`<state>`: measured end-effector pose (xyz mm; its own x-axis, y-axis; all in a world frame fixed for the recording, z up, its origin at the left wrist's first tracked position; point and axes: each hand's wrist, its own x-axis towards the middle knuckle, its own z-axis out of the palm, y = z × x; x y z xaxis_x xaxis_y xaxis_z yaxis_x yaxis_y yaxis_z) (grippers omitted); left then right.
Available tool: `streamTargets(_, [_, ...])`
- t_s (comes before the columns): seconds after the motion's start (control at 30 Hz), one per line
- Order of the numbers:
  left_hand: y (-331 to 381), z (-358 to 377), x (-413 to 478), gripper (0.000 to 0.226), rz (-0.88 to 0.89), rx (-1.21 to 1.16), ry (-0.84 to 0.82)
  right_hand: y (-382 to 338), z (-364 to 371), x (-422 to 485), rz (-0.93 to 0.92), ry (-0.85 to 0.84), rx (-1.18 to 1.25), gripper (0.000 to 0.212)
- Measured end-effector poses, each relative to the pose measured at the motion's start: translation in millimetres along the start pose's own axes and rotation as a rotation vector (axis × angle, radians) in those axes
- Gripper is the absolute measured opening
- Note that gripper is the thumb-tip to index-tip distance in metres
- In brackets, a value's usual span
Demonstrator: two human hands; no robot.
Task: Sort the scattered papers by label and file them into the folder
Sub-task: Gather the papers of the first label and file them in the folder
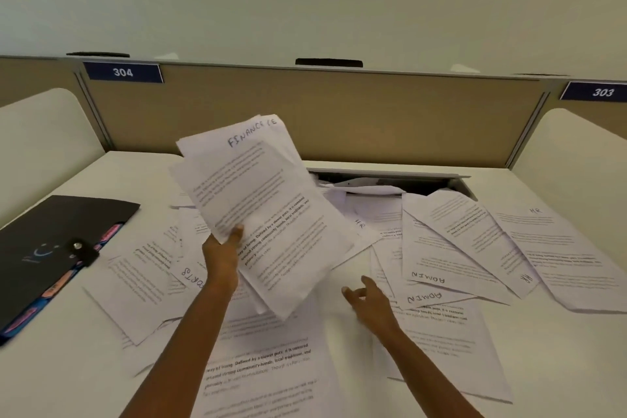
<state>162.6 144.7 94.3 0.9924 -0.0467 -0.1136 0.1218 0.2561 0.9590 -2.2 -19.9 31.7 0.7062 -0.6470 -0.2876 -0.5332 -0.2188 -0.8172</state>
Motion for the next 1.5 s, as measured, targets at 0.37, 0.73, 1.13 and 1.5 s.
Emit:
streamTargets(0.37, [2, -74, 29, 0.05, -0.068, -0.079, 0.093, -33, 64, -4, 0.019, -0.087, -0.118, 0.061])
streamTargets(0.73, [4, -111, 46, 0.047, -0.122, -0.061, 0.098, -48, 93, -9, -0.021, -0.094, -0.378, 0.09])
streamTargets(1.13, [-5, -138, 72, 0.045, -0.173, -0.051, 0.049, -41, 104, 2, -0.026, -0.029, -0.177, 0.03])
streamTargets(1.5, [-14, -157, 106, 0.044, -0.231, 0.029, -0.006, 0, -18, 49, 0.129, 0.496, -0.52, 0.023])
